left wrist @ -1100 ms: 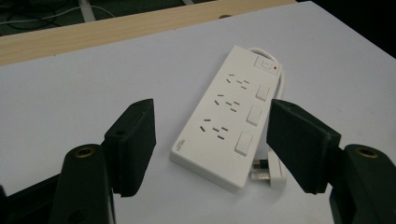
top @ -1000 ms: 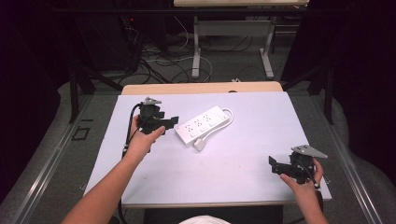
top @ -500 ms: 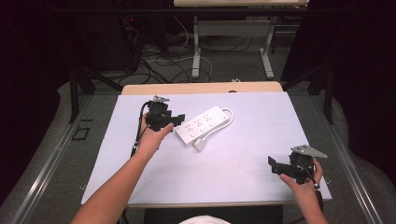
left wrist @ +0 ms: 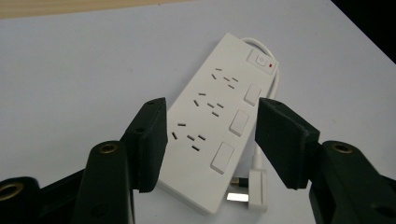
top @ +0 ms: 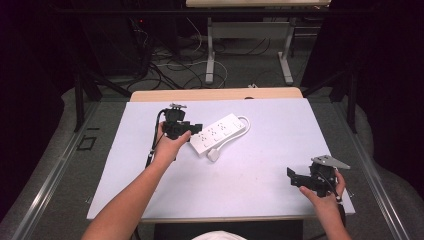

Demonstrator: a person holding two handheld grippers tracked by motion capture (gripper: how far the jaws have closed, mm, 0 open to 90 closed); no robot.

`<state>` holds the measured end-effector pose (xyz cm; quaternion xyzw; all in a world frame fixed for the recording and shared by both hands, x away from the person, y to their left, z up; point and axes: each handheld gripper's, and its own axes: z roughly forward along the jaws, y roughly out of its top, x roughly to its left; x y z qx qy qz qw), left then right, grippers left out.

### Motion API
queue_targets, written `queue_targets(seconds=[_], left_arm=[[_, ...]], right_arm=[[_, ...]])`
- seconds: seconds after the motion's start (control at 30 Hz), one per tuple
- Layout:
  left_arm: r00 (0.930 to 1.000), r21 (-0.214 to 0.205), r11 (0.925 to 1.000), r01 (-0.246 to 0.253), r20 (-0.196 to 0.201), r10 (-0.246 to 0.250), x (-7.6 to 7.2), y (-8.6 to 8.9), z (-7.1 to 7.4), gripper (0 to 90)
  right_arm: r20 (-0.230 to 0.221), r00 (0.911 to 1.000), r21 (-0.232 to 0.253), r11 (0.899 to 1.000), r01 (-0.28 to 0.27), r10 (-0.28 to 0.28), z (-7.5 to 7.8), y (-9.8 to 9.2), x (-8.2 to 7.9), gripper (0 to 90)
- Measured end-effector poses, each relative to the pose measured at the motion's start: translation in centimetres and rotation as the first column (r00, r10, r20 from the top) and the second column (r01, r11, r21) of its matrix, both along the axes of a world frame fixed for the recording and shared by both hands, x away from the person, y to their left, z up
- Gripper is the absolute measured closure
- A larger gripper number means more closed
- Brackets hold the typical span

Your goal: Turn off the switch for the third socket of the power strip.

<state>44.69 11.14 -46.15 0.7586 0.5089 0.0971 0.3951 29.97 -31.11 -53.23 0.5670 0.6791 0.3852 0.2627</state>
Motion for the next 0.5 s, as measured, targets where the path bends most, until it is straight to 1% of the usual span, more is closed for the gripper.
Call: queue_targets(seconds=[0.03,0.07,0.17,0.2,0.27,0.3,0.33,0.43,0.47,0.5], left_arm=[[1.0,0.008,0.9999,0.008,-0.004,-0.008,0.1,-0.1,-0.1,44.1],[0.9999,0.005,1.0,0.005,-0.01,-0.005,0.1,-0.2,-0.1,44.8],[0.9994,0.01,0.9999,0.011,-0.033,-0.01,0.1,-0.6,-0.4,45.6],[0.9992,0.02,0.9997,0.016,-0.037,-0.016,0.1,-0.7,-0.4,46.6],[0.9986,0.028,0.9994,0.021,-0.05,-0.02,0.2,-1.0,-0.6,48.4],[0.9977,0.021,0.9996,0.019,-0.066,-0.018,0.2,-1.1,-0.7,49.7],[0.9976,0.033,0.999,0.03,-0.064,-0.028,0.2,-1.2,-0.8,49.7],[0.9955,0.038,0.9988,0.031,-0.091,-0.028,0.3,-1.7,-1.0,50.8],[0.9953,0.047,0.9981,0.04,-0.09,-0.036,0.3,-1.8,-1.2,50.8],[0.9945,0.044,0.9985,0.034,-0.1,-0.029,0.3,-2.0,-1.3,51.2]], right_arm=[[0.0,1.0,0.0,1.0,0.0,0.0,0.0,0.0,0.0,1.4],[0.0,1.0,0.0,1.0,0.001,-0.001,0.0,0.0,0.0,1.5],[0.001,1.0,0.0,1.0,0.001,-0.001,0.0,0.0,0.0,1.5],[0.001,1.0,0.0,1.0,0.0,0.0,0.0,-0.1,0.0,1.5],[0.001,1.0,0.001,1.0,0.002,-0.002,0.0,-0.1,0.0,1.5],[0.002,1.0,0.001,1.0,0.0,0.0,0.0,-0.1,0.0,1.5],[0.002,1.0,0.001,1.0,0.0,0.0,0.0,-0.1,0.0,1.5],[0.004,1.0,0.0,1.0,0.003,-0.003,-0.1,0.0,0.0,1.5],[0.004,1.0,0.0,1.0,0.003,-0.003,-0.1,0.0,0.0,1.5],[0.006,1.0,0.0,1.0,0.004,-0.004,-0.1,0.0,0.0,1.5]])
